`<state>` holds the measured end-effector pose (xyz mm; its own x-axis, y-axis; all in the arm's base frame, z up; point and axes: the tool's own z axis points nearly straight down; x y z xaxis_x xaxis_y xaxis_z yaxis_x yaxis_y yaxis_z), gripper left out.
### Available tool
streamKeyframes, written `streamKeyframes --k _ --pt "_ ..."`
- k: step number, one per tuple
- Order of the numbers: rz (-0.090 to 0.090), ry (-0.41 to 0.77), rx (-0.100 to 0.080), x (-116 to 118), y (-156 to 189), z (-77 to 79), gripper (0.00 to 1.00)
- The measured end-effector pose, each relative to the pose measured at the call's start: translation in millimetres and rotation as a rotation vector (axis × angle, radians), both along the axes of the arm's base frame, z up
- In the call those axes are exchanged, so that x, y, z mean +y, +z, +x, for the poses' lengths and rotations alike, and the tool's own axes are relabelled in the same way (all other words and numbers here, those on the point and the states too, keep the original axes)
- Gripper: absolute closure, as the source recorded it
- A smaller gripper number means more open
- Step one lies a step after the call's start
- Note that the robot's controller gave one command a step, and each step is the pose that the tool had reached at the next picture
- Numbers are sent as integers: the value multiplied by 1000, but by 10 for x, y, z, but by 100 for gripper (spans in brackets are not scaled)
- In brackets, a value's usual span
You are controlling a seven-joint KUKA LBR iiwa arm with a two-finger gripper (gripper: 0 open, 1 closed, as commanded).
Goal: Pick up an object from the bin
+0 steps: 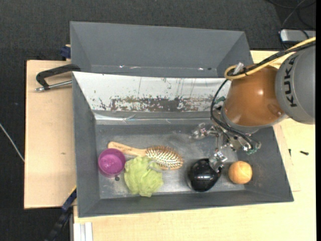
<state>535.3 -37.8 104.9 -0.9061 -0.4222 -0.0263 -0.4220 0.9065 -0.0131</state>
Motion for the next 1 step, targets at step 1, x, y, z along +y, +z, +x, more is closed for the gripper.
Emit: streamKeyframes --k 1 --pt "-19 186 -6 300 -74 -34 0"
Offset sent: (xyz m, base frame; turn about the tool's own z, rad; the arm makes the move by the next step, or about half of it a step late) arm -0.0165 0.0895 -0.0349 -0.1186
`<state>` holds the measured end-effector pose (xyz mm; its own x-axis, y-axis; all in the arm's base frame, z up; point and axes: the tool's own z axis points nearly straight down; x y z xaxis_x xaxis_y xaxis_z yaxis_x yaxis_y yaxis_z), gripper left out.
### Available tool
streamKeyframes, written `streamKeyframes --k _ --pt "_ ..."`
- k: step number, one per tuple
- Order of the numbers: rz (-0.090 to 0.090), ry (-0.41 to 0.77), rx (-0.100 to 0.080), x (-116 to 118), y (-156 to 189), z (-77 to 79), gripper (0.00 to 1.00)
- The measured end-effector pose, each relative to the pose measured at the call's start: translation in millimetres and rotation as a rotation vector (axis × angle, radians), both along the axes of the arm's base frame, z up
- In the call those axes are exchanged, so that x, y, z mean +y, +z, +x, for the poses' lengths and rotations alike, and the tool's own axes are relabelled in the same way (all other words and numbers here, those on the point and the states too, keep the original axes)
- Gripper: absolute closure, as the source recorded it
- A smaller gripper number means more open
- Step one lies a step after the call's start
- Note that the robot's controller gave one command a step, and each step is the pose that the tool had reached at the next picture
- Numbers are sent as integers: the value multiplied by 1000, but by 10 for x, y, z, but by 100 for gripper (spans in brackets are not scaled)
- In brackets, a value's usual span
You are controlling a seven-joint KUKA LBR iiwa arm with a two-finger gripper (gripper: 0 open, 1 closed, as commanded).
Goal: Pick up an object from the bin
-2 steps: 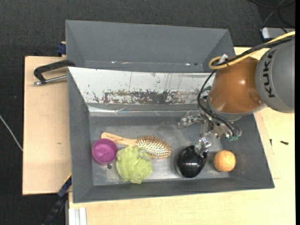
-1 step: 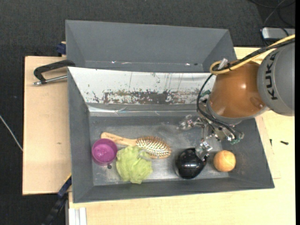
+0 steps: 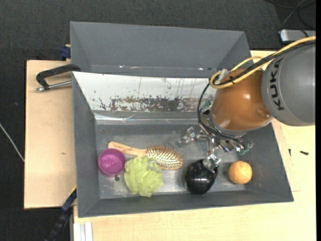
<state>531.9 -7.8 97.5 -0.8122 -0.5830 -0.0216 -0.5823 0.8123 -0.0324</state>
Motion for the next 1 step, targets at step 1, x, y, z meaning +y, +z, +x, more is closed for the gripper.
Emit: streamKeyframes --k 1 --pt "-27 -71 5 352 -23 53 100"
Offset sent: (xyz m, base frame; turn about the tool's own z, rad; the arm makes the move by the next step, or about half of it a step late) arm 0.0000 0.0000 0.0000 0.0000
